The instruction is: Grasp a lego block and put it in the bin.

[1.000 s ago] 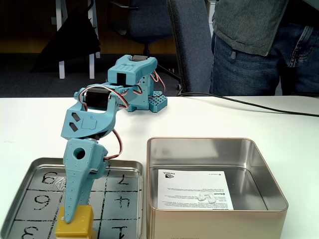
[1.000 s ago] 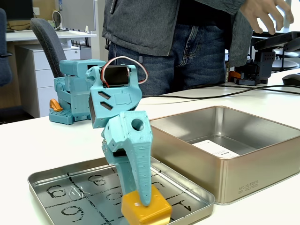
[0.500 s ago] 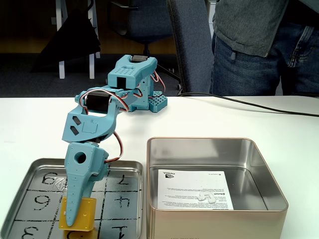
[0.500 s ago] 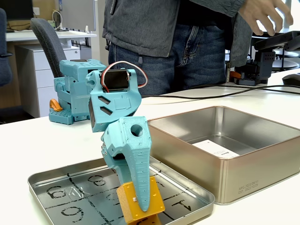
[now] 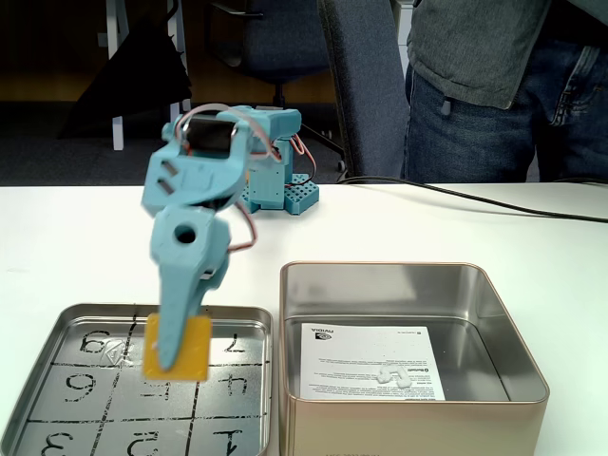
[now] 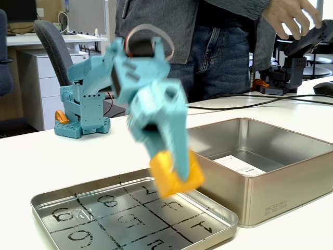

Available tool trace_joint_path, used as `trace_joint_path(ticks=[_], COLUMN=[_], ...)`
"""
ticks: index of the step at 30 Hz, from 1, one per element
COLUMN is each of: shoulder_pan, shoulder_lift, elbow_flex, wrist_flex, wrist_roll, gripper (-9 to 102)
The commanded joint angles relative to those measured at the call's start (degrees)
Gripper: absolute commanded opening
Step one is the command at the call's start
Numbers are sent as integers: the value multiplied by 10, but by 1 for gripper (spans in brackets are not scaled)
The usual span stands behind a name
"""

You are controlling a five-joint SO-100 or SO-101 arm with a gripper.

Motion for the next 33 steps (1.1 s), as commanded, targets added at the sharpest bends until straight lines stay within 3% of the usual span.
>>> trace_joint_path(ticks=[1,20,33], shoulder_pan=[-25,-153,-185], shoulder_lift=[89,166,125], elbow_flex=[-11,-11,-11], wrist_flex=[21,156,169], wrist_roll=[13,58,73], gripper=[0,0,0])
